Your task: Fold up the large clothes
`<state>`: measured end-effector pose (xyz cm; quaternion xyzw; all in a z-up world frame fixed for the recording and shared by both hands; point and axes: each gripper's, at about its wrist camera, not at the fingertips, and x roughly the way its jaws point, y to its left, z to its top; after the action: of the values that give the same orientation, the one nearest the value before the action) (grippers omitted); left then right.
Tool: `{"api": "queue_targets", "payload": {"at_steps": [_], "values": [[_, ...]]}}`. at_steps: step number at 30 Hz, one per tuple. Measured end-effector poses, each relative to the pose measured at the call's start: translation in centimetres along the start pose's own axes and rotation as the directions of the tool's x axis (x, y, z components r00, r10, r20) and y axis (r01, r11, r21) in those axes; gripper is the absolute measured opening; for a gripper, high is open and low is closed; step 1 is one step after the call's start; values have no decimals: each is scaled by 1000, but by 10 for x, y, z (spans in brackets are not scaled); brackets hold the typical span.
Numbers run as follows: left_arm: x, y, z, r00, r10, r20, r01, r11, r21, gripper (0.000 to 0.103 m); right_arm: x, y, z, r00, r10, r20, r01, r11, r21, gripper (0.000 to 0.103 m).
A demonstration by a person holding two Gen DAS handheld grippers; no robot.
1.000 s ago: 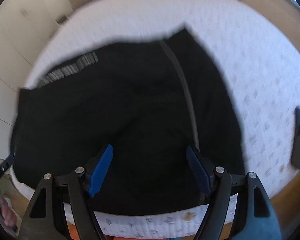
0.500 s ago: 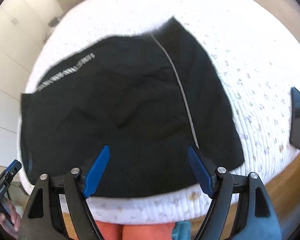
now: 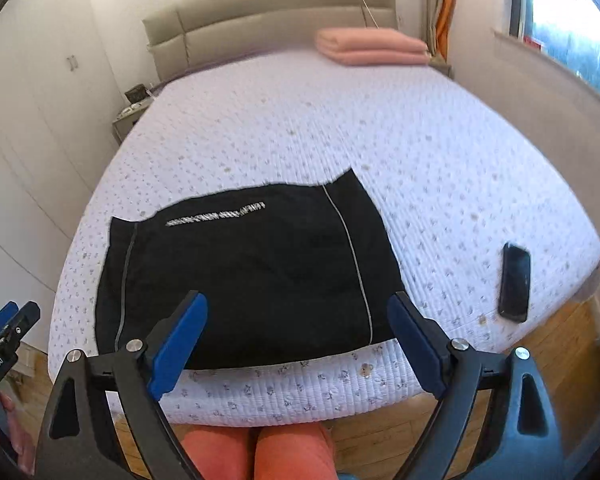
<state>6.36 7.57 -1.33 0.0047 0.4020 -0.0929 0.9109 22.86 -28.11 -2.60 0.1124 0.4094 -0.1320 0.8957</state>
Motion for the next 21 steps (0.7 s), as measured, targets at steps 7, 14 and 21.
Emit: {"api": "queue_targets", "payload": {"at_steps": [7, 14, 21], "values": [[-51, -11, 6, 995, 29, 94, -29, 1000, 8, 76, -46, 18, 0, 998, 30, 61, -28, 999, -39, 93], [-62, -14, 7, 995, -3, 96, 3, 1000, 3, 77, -73, 38, -3, 993, 11, 115, 0, 995, -97, 93], [-61, -20, 7, 994, -10, 113, 9, 1000, 12, 77, -80, 50, -5, 993, 14, 113, -1, 994, -114, 93]]}}
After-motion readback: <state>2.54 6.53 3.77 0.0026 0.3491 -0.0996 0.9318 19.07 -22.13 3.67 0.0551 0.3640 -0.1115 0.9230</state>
